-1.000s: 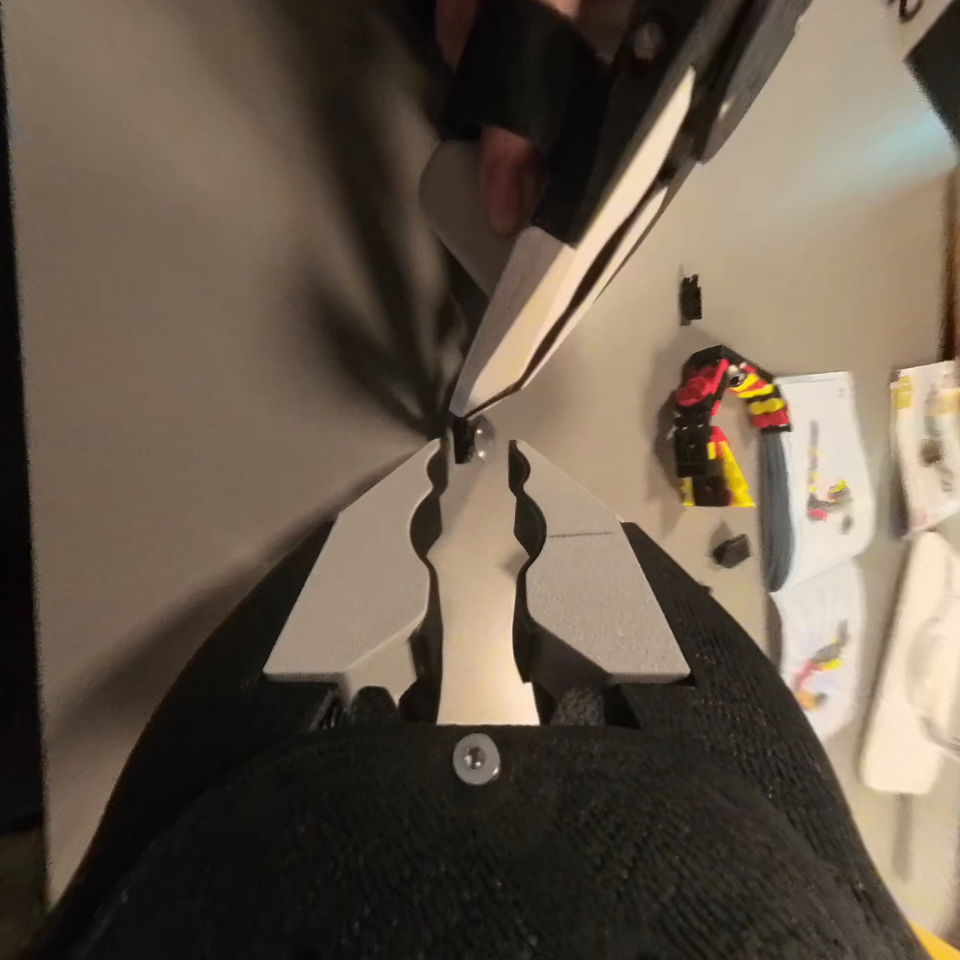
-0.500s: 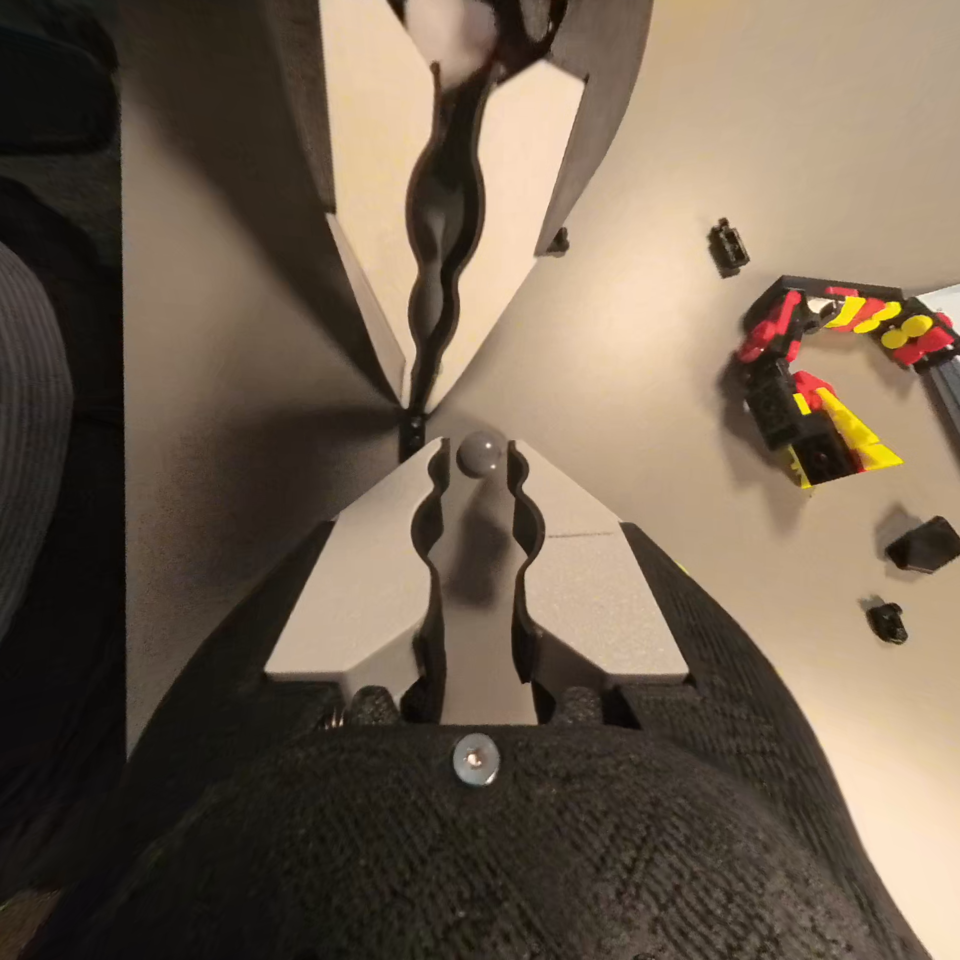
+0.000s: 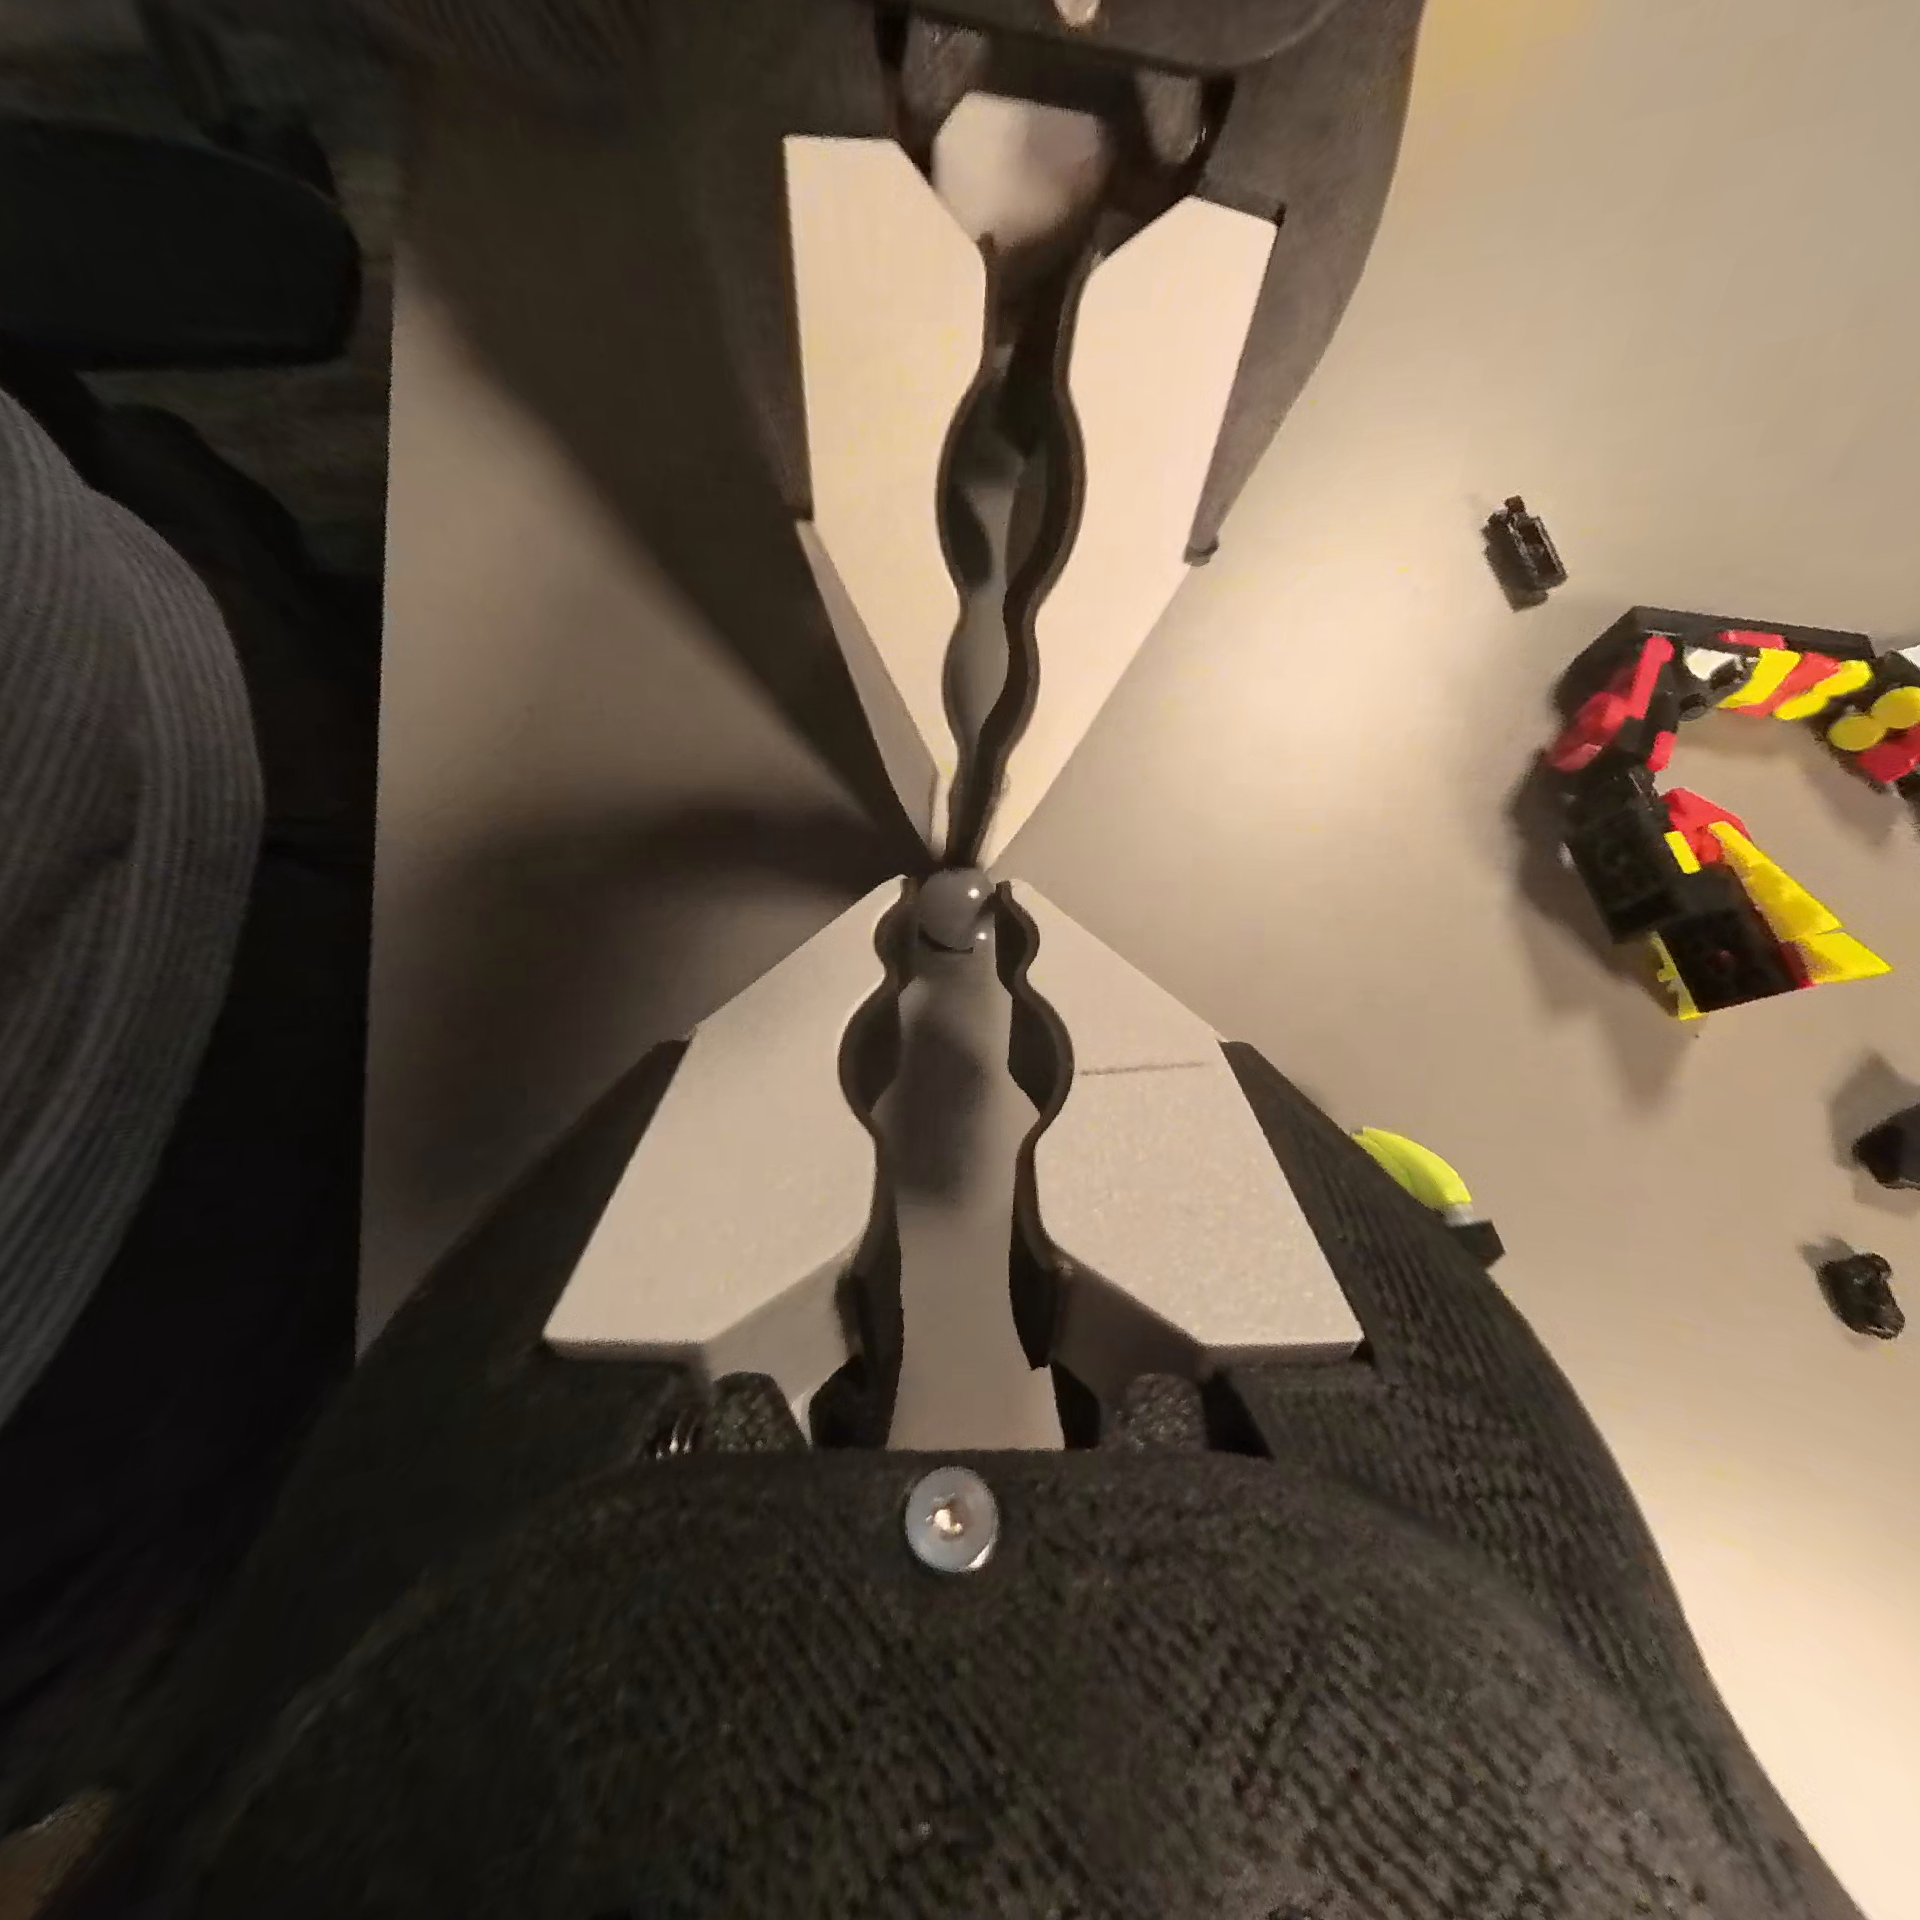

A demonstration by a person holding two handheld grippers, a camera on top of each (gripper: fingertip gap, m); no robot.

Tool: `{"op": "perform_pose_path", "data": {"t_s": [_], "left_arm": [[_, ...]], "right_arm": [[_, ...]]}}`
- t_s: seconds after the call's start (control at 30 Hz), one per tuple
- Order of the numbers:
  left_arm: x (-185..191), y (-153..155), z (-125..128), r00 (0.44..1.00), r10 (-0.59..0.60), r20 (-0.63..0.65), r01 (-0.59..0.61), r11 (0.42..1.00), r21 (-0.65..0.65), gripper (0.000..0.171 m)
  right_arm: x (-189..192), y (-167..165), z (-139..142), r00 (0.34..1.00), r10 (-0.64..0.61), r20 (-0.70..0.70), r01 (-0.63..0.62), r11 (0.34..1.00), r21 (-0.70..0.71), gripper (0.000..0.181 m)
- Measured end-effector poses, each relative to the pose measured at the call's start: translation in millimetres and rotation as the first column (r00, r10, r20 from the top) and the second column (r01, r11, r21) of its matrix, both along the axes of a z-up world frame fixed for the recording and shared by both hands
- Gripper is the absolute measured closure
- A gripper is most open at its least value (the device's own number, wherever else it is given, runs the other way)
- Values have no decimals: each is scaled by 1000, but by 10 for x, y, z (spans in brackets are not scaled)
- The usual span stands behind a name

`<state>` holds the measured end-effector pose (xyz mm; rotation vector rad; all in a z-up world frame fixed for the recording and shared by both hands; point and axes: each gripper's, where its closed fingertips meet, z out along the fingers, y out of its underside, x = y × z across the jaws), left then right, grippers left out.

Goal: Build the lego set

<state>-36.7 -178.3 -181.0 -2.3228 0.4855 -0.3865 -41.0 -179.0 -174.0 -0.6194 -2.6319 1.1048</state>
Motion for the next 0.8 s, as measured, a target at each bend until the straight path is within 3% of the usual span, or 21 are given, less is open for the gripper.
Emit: {"op": "perform_pose_path", "data": {"t_s": [0.27, 0.43, 0.8], "left_arm": [[11, 7, 6, 993, 48, 109, -44, 998, -41, 170], [17, 8, 9, 989, 56, 137, -49, 998, -50, 170], [-1, 29, 19, 966, 116, 229, -99, 991, -86, 170]], "right_arm": [[-3, 22, -59, 996, -38, -79, 46, 993, 104, 172], [-15, 21, -51, 993, -50, -107, 60, 994, 91, 169], [4, 12, -38, 979, 3, -202, 34, 984, 177, 166]]}}
